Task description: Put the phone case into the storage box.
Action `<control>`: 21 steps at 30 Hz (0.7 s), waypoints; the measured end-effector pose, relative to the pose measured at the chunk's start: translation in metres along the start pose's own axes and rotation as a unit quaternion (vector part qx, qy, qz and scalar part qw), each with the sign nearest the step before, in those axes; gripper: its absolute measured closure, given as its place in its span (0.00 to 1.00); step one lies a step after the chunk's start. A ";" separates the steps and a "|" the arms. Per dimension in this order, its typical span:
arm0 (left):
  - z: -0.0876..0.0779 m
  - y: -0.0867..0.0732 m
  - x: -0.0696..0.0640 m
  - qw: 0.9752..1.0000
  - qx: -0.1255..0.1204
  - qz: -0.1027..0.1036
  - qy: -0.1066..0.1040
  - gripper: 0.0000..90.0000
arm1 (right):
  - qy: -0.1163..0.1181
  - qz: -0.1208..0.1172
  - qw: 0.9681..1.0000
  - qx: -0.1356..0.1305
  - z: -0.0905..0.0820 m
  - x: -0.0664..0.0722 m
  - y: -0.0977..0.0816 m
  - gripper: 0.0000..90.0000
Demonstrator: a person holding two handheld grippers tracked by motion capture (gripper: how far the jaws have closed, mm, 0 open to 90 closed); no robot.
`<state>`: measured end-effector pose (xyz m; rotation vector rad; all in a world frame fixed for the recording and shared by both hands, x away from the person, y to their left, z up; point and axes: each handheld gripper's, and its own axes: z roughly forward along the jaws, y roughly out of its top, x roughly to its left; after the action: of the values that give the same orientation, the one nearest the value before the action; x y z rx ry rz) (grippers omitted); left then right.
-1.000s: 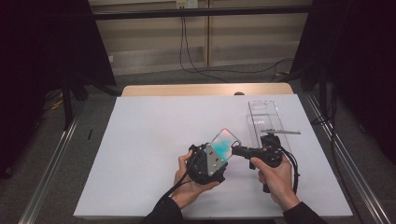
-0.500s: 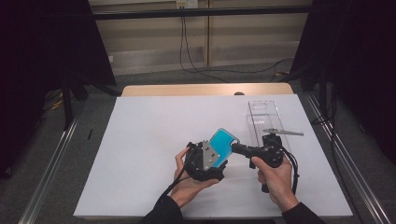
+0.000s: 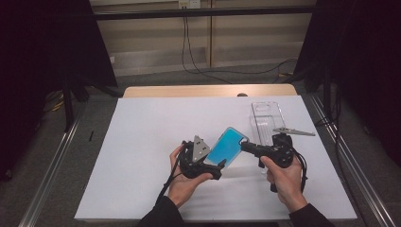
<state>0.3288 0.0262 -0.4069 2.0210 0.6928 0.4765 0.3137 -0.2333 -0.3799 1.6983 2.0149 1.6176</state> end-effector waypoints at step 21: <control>-0.024 -0.015 0.027 0.997 -0.040 -0.031 0.054 0.05 | -0.026 -0.051 0.998 -0.020 -0.014 0.000 0.007 0.93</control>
<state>0.3314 0.0660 -0.4064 1.9047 0.7870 0.5709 0.3101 -0.2439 -0.3688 1.5797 1.9959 1.5546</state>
